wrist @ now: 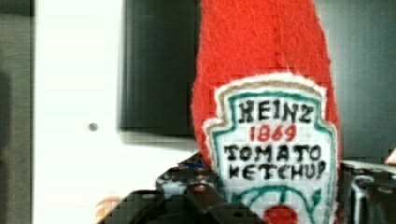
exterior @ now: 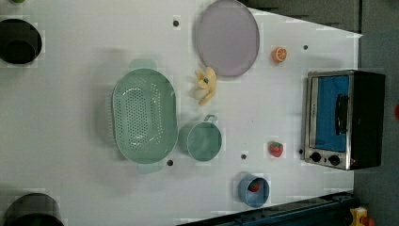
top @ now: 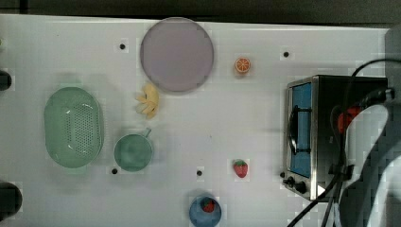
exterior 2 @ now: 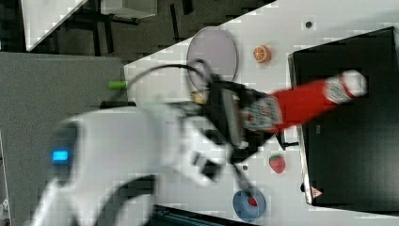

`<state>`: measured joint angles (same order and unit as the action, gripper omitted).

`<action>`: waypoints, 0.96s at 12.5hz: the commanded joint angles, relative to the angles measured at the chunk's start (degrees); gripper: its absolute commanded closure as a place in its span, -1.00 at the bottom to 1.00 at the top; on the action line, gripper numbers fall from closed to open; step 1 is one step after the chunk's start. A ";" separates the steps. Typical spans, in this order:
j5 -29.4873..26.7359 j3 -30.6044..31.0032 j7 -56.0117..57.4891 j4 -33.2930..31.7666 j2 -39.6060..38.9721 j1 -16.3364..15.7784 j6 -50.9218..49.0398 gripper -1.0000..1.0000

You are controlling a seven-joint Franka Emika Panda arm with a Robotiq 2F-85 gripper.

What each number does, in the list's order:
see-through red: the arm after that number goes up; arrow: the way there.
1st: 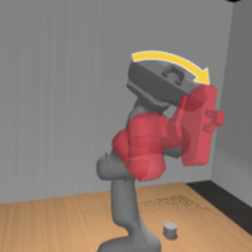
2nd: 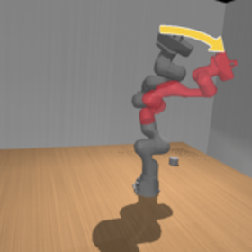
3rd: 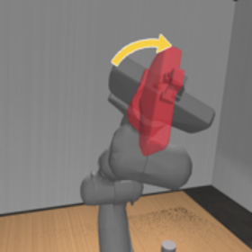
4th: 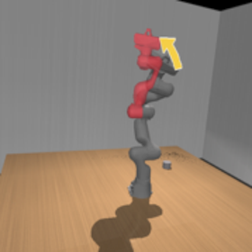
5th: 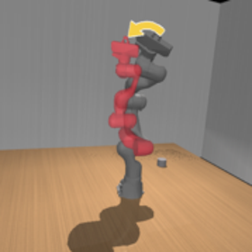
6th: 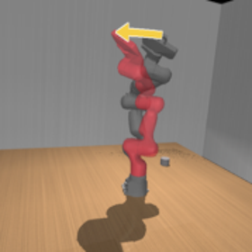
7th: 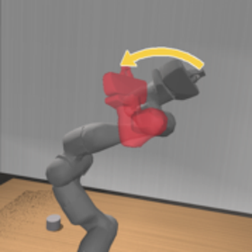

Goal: Pick Ketchup from oven and place it on table.

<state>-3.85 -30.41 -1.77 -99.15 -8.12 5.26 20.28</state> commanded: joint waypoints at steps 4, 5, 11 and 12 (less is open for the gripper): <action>3.08 14.33 -0.74 9.17 4.56 -6.56 -14.80 -0.29; 3.08 17.19 -0.74 8.89 4.41 -7.19 -15.05 -0.29; 3.08 27.16 -0.79 -2.00 4.23 -8.39 -13.59 -0.29; 3.08 27.28 -0.79 -5.31 4.22 -8.39 -11.06 -0.29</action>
<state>-0.36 -0.10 -1.86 -104.58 -3.37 -7.48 10.39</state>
